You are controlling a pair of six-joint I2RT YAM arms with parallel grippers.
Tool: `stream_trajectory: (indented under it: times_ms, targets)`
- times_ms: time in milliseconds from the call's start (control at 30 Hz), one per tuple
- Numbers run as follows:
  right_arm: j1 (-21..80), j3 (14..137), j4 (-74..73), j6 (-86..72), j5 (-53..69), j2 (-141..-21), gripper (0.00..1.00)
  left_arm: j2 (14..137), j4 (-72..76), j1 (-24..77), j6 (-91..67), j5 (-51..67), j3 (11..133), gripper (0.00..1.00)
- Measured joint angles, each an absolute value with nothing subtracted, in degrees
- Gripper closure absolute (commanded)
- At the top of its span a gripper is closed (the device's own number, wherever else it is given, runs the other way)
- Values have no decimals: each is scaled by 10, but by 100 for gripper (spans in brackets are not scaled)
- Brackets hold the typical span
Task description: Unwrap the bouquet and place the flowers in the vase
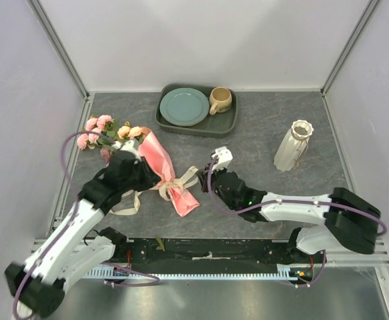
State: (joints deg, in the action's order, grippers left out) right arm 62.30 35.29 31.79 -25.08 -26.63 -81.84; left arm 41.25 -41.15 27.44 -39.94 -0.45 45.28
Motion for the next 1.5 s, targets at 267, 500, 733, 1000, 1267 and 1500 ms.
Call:
stream_trajectory:
  times_ms: [267, 500, 733, 1000, 1267, 1500]
  targets:
    - [623, 376, 219, -237, -310, -700, 100, 603, -246, 272, -416, 3, 355, 94]
    - [621, 457, 100, -180, -393, -665, 100, 599, -204, 242, -429, -17, 304, 92]
    - [542, 557, 17, -105, -439, -659, 100, 588, -204, 223, -429, -16, 296, 91]
    - [475, 587, -12, -70, -444, -734, 72, 531, -221, 221, -423, -6, 297, 68]
    - [436, 614, -125, -95, -439, -891, 20, 417, -288, 219, -400, 21, 357, 48]
    - [560, 613, -103, -138, -308, -895, 34, 429, -282, 219, -396, 69, 360, 65]
